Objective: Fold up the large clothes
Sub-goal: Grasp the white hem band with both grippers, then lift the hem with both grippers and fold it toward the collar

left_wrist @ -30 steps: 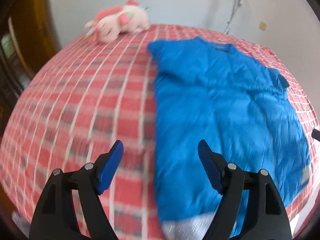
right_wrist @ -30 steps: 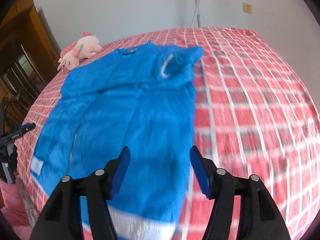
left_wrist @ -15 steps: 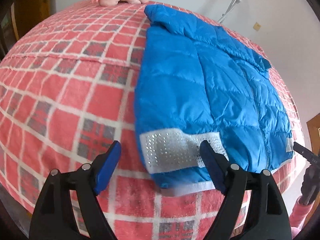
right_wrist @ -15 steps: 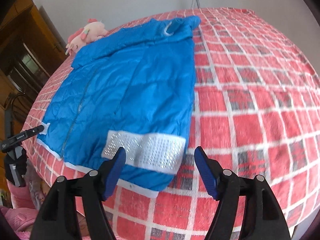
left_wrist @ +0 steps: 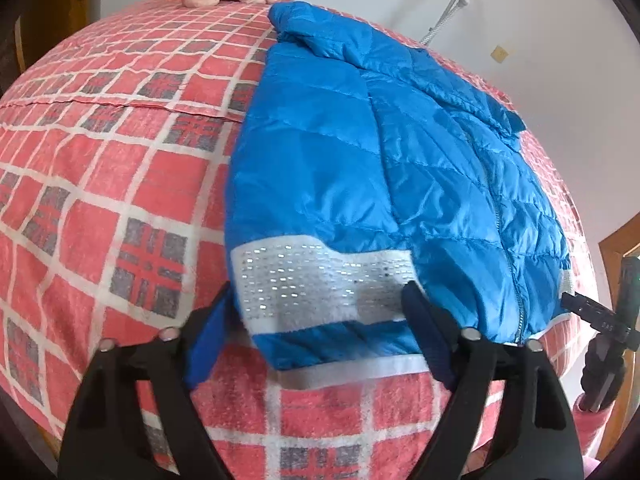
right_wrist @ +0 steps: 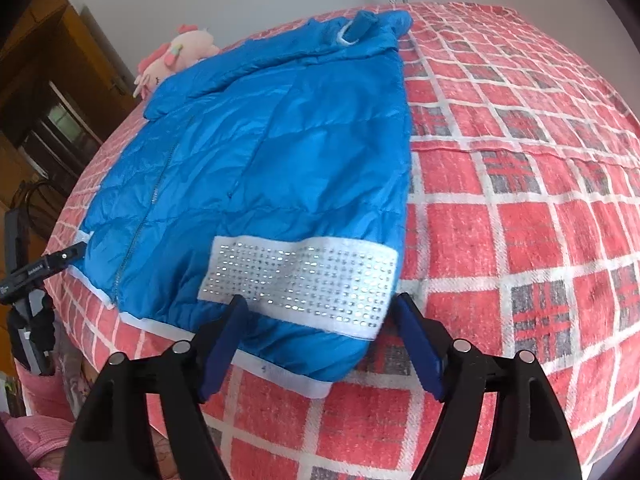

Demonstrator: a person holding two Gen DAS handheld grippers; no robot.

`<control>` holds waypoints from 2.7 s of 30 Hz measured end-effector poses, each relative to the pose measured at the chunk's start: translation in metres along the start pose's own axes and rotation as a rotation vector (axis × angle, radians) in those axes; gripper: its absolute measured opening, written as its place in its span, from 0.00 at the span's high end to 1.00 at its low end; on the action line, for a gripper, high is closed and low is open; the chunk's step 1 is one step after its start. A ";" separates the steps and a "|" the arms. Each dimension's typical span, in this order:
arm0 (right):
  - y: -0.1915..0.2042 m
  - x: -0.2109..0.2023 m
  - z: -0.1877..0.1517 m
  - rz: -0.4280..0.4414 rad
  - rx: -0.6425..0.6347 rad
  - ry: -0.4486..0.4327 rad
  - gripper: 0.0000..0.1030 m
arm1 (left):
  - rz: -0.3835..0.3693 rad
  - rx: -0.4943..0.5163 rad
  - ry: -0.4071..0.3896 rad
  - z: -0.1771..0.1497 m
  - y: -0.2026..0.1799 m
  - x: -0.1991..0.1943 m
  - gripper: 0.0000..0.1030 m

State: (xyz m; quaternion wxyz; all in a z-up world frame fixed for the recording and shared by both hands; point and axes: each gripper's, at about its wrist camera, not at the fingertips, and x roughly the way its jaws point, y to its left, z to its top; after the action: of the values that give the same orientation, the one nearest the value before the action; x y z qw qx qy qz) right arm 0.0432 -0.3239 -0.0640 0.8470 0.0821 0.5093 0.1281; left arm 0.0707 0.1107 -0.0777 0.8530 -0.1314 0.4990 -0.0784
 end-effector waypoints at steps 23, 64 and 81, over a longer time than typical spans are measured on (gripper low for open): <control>-0.003 0.000 -0.002 0.035 0.003 -0.033 0.84 | -0.018 0.041 -0.097 -0.011 0.004 -0.004 0.84; 0.003 -0.070 0.041 0.229 -0.033 -0.187 0.90 | -0.212 0.069 -0.300 0.034 -0.015 -0.066 0.89; 0.000 -0.047 0.240 0.196 0.055 -0.178 0.90 | -0.201 0.093 -0.305 0.231 -0.046 -0.020 0.89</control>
State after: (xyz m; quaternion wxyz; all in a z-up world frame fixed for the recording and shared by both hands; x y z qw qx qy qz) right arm 0.2346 -0.3398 0.0876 0.8697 0.1657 0.4248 0.1886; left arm 0.2619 0.1058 0.0611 0.9117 -0.1514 0.3442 -0.1653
